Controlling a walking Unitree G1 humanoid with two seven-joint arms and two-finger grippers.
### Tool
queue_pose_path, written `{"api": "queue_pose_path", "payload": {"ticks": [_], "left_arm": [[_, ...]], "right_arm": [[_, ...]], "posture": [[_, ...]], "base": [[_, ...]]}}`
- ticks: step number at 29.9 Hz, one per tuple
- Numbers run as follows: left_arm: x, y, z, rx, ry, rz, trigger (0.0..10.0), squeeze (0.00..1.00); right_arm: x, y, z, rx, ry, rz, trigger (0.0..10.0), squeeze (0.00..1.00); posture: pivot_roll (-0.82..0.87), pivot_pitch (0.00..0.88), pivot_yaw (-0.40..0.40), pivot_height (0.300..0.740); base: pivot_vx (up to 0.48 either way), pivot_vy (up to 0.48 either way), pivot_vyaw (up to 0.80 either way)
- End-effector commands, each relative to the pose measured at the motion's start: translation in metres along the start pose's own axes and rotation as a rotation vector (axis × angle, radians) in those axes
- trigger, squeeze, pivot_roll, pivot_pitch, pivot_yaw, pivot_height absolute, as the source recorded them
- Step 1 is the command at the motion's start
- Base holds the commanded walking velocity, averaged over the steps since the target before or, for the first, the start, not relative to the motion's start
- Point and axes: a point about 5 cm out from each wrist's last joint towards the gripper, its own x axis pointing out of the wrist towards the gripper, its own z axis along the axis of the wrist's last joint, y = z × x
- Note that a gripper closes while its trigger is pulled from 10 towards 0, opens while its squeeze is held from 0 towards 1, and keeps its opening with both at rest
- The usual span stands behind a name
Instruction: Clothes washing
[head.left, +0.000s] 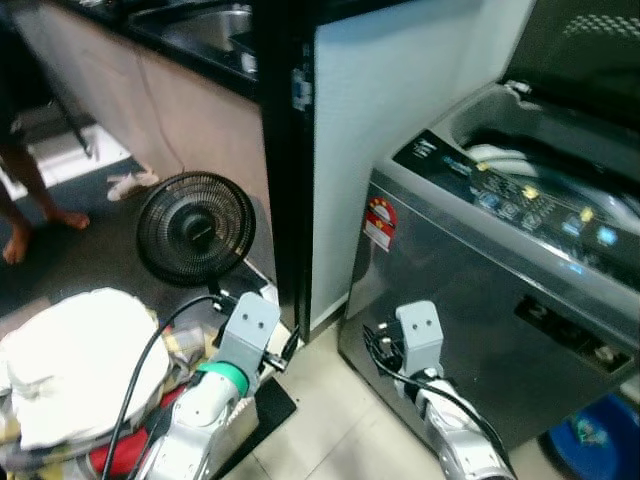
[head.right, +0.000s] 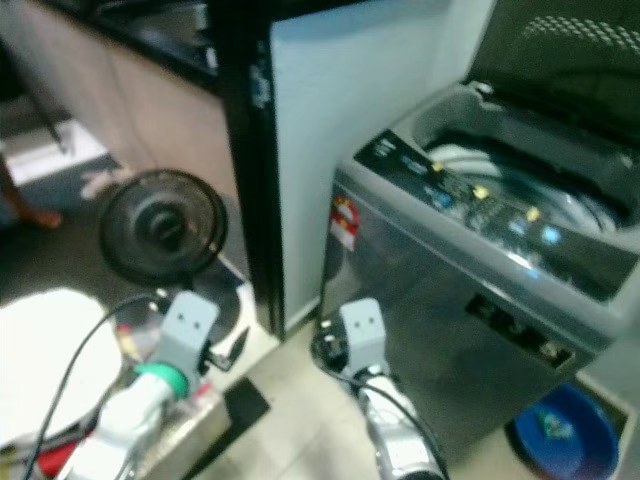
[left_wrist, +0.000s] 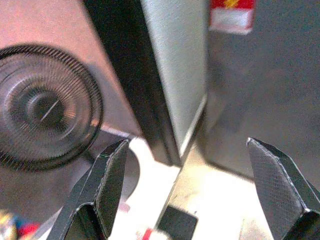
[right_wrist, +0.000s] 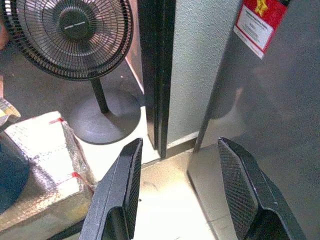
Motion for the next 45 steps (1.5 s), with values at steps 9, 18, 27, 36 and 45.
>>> {"api": "queue_pose_path", "payload": {"ticks": [9, 18, 27, 36, 45], "left_arm": [[-0.004, 0.0, -0.014, 0.002, 0.042, 0.009, 10.0, 0.0], [-0.005, 0.0, -0.017, 0.003, 0.055, 0.02, 10.0, 0.0], [-0.006, 0.001, -0.02, 0.007, 0.063, 0.031, 10.0, 0.0], [-0.005, 0.002, -0.021, 0.005, 0.063, 0.037, 10.0, 0.0], [-0.005, 0.002, -0.021, 0.005, 0.064, 0.042, 10.0, 0.0]], "right_arm": [[-0.005, 0.001, -0.013, 0.005, 0.043, 0.003, 10.0, 0.0], [-0.005, 0.003, -0.014, 0.006, 0.047, 0.01, 10.0, 0.0], [-0.004, 0.004, -0.015, 0.007, 0.042, 0.016, 10.0, 0.0], [-0.003, 0.004, -0.014, 0.01, 0.037, 0.019, 10.0, 0.0], [-0.002, 0.005, -0.014, 0.013, 0.033, 0.021, 10.0, 0.0]], "posture": [[0.05, 0.056, -0.007, 0.74], [0.06, 0.058, -0.008, 0.74], [0.06, 0.065, -0.008, 0.74], [0.06, 0.071, -0.009, 0.74], [0.06, 0.074, -0.009, 0.74]], "base": [[0.0, 0.0, 0.78], [0.0, 0.0, 0.78], [0.0, 0.0, 0.78], [0.0, 0.0, 0.77], [0.0, 0.0, 0.77]]}}
